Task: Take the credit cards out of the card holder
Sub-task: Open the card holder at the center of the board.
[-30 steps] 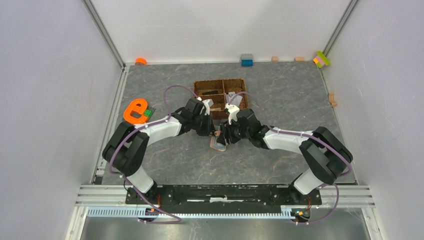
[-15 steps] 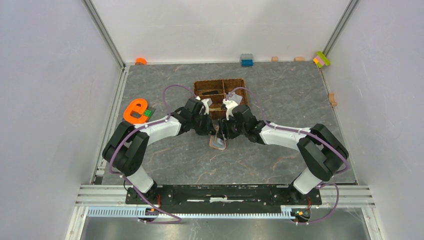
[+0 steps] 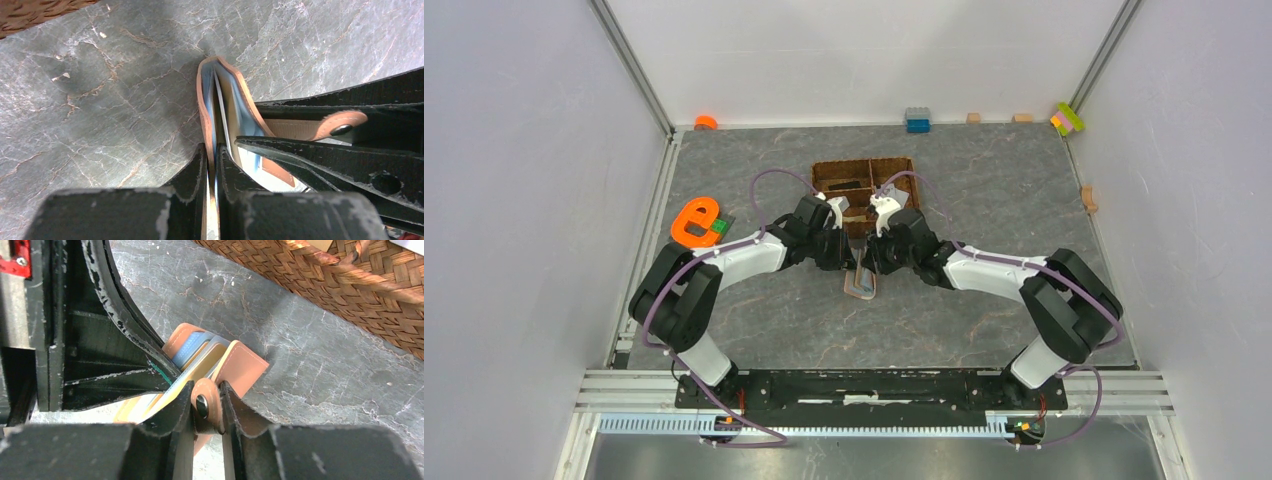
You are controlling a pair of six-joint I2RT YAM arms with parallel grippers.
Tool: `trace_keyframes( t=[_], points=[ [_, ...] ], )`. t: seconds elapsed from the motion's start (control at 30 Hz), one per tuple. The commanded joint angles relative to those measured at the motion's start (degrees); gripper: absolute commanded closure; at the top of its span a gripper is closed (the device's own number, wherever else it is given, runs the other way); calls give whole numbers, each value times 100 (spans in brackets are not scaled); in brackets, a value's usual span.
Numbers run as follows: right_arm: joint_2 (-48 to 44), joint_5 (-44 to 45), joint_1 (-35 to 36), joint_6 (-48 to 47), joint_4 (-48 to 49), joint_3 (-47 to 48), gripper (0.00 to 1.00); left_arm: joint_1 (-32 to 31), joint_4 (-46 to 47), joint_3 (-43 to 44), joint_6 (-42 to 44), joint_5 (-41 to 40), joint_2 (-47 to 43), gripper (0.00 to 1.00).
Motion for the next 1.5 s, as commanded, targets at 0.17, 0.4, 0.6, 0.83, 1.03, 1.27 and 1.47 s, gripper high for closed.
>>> trace_keyframes(
  t=[0.17,0.4,0.6,0.83,1.03,1.27,1.47],
  points=[
    [-440,141,-121,-39,63,-496,80,-34,-42,189,-109,230,21,97],
    [-485,206,-205,13,41,-546,86,-35,-125,224,-99,120,55,97],
    [-356,175,-286,14,-53,-488,98,2,-233,175,-116,-188,-125,89],
    [-316,-54,-334,46,92,-536,100,44,15,-7,-248,-64,-318,59],
    [-346,-131,-341,61,147,-565,100,55,342,-226,-313,51,-586,35],
    [-337,-175,-341,62,176,-574,100,55,393,-179,-318,255,-412,31],
    [-364,-307,-341,90,275,-620,99,51,189,9,-274,249,-75,58]
  ],
)
